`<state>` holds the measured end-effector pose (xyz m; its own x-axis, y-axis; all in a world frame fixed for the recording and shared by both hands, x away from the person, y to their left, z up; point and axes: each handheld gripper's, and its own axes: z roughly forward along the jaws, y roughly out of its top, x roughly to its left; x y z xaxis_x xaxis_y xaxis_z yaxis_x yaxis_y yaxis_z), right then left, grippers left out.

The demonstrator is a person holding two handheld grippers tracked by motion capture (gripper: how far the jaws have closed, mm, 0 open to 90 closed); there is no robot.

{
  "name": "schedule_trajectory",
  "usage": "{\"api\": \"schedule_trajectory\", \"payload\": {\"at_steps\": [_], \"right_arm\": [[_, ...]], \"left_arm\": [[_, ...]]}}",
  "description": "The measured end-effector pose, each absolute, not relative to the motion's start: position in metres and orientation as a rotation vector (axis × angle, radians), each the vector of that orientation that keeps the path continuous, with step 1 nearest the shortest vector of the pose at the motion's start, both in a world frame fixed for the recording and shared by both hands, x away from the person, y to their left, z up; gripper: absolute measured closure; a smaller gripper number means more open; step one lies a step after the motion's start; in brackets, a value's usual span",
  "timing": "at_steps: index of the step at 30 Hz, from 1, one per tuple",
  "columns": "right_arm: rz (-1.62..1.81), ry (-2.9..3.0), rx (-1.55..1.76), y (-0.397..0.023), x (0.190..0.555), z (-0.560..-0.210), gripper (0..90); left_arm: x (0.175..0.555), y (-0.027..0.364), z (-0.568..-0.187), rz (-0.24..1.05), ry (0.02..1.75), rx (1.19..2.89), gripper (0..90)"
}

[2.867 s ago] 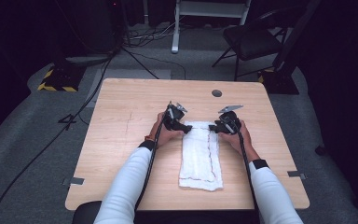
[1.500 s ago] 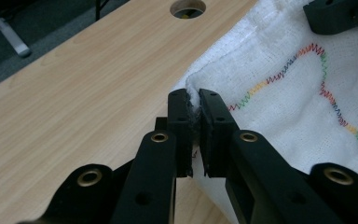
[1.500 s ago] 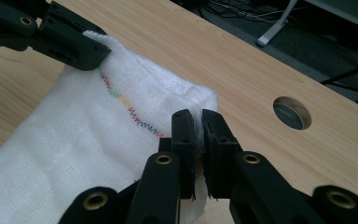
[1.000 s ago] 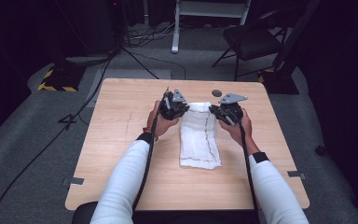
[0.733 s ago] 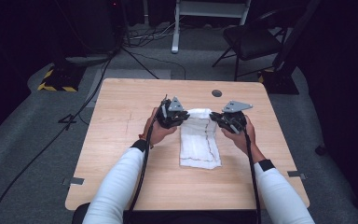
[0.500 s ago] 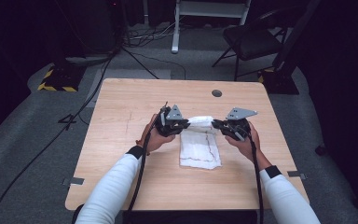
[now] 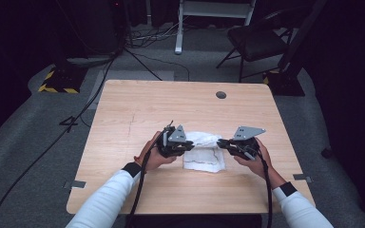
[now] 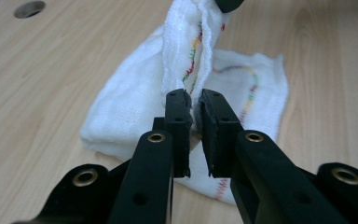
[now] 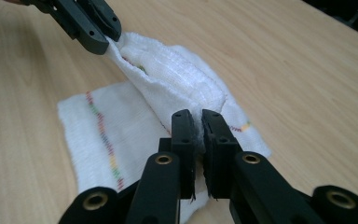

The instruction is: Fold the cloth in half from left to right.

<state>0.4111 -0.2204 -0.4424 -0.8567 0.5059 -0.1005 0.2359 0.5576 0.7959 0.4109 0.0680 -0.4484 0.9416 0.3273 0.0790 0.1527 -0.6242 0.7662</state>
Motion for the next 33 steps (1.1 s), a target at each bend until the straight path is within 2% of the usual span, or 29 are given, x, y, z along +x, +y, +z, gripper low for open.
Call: {"api": "schedule_trajectory", "payload": {"at_steps": [18,25,29,33], "right_arm": [[1.131,2.593,0.602,-0.235,0.379,-0.471,81.8],[1.143,2.633,0.607,-0.243,0.369,-0.476,74.1],[1.127,2.613,0.602,-0.250,0.363,-0.472,65.6],[1.169,2.530,0.654,-0.257,0.365,-0.461,57.5]], "left_arm": [[0.382,0.070,-0.471,0.198,0.298,2.356,82.0],[0.379,0.068,-0.474,0.192,0.283,2.380,84.6],[0.375,0.074,-0.467,0.241,0.285,2.369,85.7],[0.379,0.079,-0.458,0.283,0.333,2.310,77.5]]}}
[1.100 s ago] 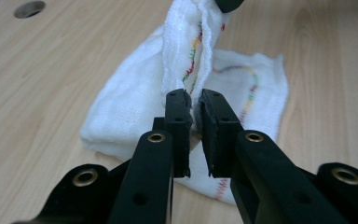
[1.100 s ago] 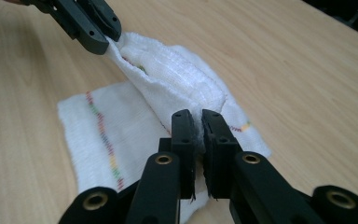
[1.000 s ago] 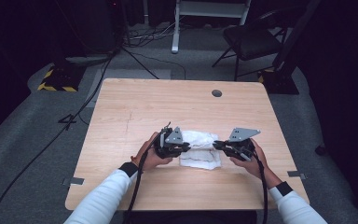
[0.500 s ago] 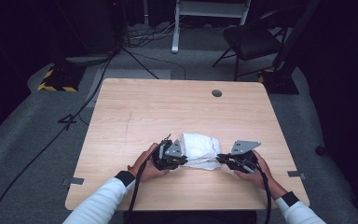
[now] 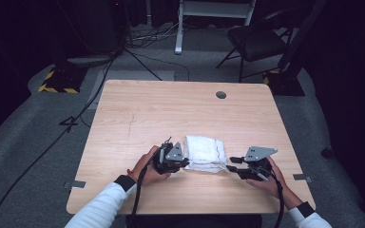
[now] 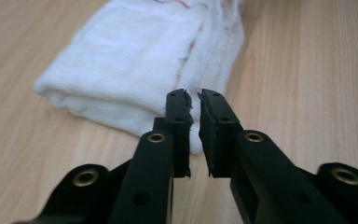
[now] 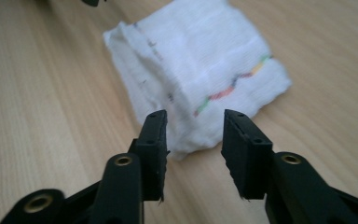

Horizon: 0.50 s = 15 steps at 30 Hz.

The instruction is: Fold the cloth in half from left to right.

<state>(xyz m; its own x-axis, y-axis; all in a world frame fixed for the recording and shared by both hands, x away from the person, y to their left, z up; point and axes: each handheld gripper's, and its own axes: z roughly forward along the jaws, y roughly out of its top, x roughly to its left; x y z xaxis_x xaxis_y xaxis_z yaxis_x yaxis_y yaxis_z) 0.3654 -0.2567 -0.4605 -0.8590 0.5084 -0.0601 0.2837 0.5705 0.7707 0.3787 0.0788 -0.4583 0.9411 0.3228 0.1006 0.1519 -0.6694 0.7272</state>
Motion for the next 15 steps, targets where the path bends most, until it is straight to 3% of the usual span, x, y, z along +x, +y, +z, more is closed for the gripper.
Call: {"api": "schedule_trajectory", "payload": {"at_steps": [8,15], "right_arm": [[1.122,2.472,0.746,-0.249,0.390,-0.460,46.4],[1.036,2.559,0.730,-0.231,0.399,-0.475,40.6]], "left_arm": [[0.404,0.058,-0.460,0.302,0.393,2.312,58.7],[0.413,0.039,-0.473,0.291,0.343,2.411,54.4]]}}
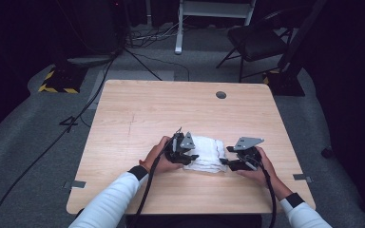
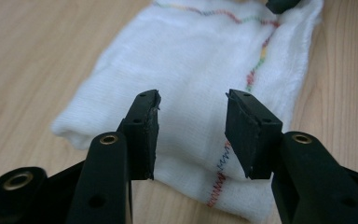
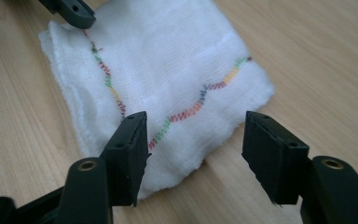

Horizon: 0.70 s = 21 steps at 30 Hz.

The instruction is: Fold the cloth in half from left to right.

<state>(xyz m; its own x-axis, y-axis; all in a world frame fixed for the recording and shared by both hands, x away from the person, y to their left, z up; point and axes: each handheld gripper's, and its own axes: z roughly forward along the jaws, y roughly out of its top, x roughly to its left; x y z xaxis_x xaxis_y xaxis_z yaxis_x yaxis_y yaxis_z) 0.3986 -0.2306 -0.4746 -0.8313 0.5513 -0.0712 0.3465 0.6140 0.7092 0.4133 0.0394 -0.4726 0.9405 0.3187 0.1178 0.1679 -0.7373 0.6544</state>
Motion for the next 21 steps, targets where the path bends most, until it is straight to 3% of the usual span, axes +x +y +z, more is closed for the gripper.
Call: {"api": "schedule_trajectory", "payload": {"at_steps": [16,21], "right_arm": [[0.983,2.584,0.715,-0.225,0.390,-0.488,35.5],[0.989,2.592,0.726,-0.226,0.392,-0.489,34.2]], "left_arm": [[0.397,0.047,-0.483,0.297,0.330,2.441,50.6],[0.398,0.049,-0.484,0.296,0.370,2.420,44.8]]}}
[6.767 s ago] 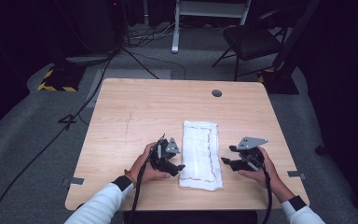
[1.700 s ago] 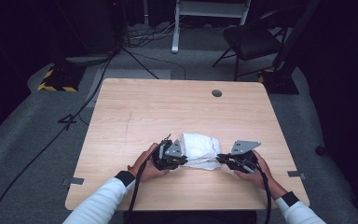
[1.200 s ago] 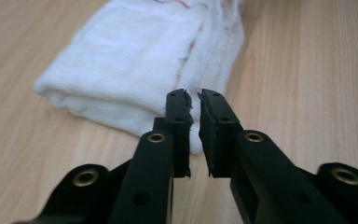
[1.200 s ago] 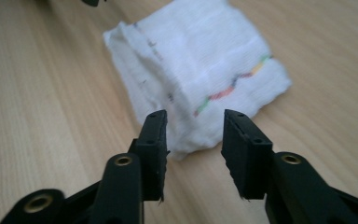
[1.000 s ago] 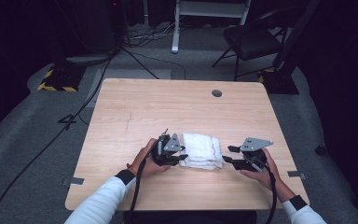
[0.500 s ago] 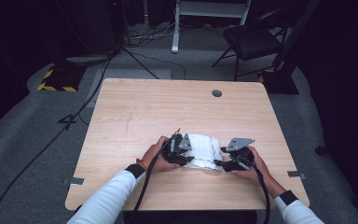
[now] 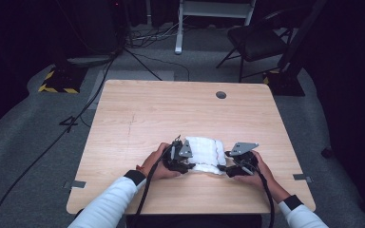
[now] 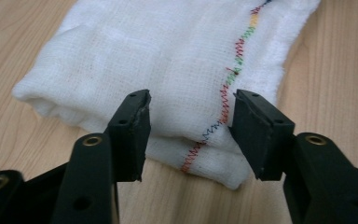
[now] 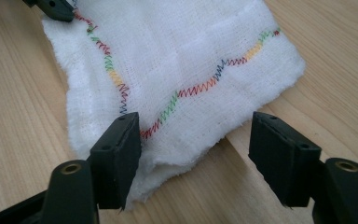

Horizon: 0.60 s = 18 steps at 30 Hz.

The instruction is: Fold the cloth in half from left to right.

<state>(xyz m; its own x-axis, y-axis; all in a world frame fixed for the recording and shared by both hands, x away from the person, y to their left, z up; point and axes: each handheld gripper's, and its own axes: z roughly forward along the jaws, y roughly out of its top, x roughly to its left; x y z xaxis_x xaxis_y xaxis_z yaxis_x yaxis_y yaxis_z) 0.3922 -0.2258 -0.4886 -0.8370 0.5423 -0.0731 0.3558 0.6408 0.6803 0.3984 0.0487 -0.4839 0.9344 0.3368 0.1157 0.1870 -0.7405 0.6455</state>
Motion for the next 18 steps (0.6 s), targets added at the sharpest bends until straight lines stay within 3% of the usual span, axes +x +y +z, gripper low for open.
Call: {"api": "schedule_trajectory", "payload": {"at_steps": [9,18], "right_arm": [[0.984,2.605,0.723,-0.226,0.394,-0.486,33.6],[1.013,2.576,0.706,-0.227,0.393,-0.477,34.2]], "left_arm": [[0.399,0.047,-0.480,0.333,0.410,2.436,26.6],[0.397,0.050,-0.468,0.359,0.396,2.425,22.8]]}}
